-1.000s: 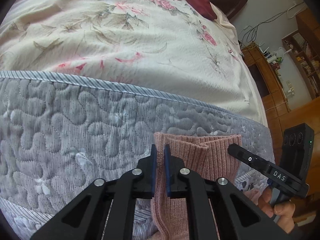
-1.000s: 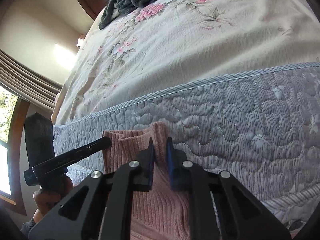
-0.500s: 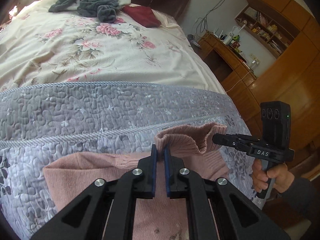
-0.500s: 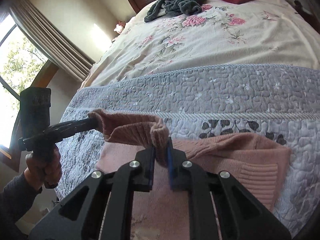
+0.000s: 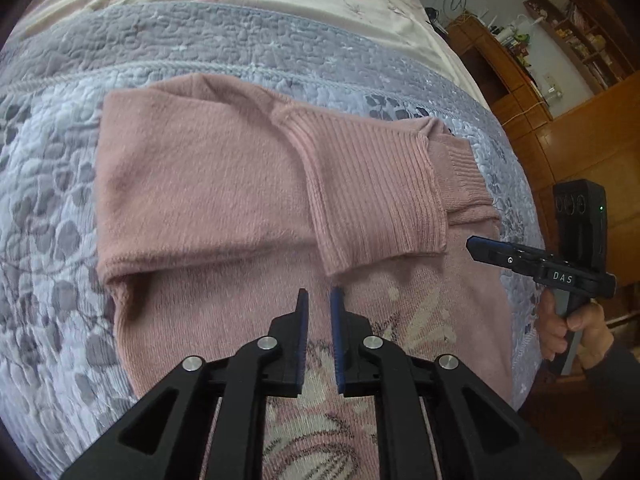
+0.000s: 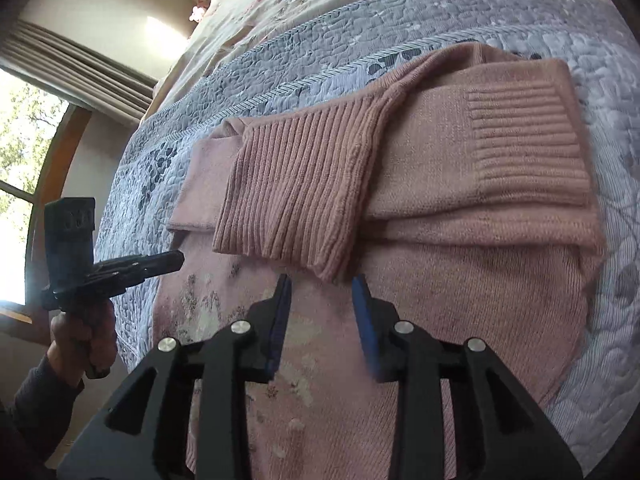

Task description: Fold small clothes

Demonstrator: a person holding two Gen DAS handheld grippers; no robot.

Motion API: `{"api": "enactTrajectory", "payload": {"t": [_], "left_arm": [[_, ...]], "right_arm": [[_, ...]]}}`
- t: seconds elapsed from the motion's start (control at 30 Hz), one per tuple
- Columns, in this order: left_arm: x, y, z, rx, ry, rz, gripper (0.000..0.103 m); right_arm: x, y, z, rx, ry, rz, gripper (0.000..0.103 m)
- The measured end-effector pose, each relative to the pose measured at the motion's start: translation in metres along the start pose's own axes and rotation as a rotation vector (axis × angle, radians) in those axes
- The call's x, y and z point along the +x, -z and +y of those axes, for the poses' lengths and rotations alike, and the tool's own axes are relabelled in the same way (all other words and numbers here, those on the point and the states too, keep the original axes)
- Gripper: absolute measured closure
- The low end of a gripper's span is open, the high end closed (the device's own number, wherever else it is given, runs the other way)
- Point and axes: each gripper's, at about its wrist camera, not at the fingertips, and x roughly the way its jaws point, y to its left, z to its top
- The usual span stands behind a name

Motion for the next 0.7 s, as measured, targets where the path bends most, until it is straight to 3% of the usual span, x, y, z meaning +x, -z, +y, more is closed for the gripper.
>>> {"api": "enactTrajectory", "payload": {"t": [0.1, 0.2, 0.27, 0.3, 0.33, 0.37, 0.43, 0.53, 0.6, 0.7], "left_arm": [[0.005, -0.006, 0.004, -0.061, 0.056, -0.026, 0.082], [0.022, -0.02, 0.003, -0.092, 0.046, -0.024, 0.072], [0.034, -0.028, 0.004, -0.109, 0.034, -0.005, 0.075], [0.04, -0.031, 0.001, -0.1, -0.001, 0.0, 0.075], [0.045, -0.034, 0.0, -0.087, -0.072, 0.009, 0.085], [0.051, -0.035, 0.001, -0.085, -0.126, 0.023, 0.091], [0.056, -0.035, 0.003, -0.09, -0.139, 0.036, 0.091], [0.045, -0.03, -0.001, -0.084, -0.072, 0.015, 0.091], [0.027, -0.027, -0.005, -0.085, -0.025, -0.041, 0.091], [0.009, -0.025, -0.01, -0.108, 0.136, -0.131, 0.09]], "right_arm": [[-0.003, -0.001, -0.014, 0.134, -0.064, -0.022, 0.071], [0.01, -0.01, -0.018, 0.206, -0.09, -0.005, 0.071], [0.022, -0.015, -0.018, 0.227, -0.08, 0.017, 0.071], [0.028, -0.016, -0.016, 0.215, -0.07, 0.03, 0.084], [0.031, -0.017, -0.013, 0.186, -0.017, 0.032, 0.093], [0.033, -0.017, -0.012, 0.156, 0.054, 0.026, 0.093], [0.036, -0.015, -0.014, 0.133, 0.108, 0.024, 0.093], [0.028, -0.011, -0.013, 0.131, 0.083, 0.007, 0.086], [0.007, -0.011, -0.003, 0.099, 0.076, -0.064, 0.084], [-0.007, -0.015, 0.009, 0.085, 0.007, -0.129, 0.084]]}}
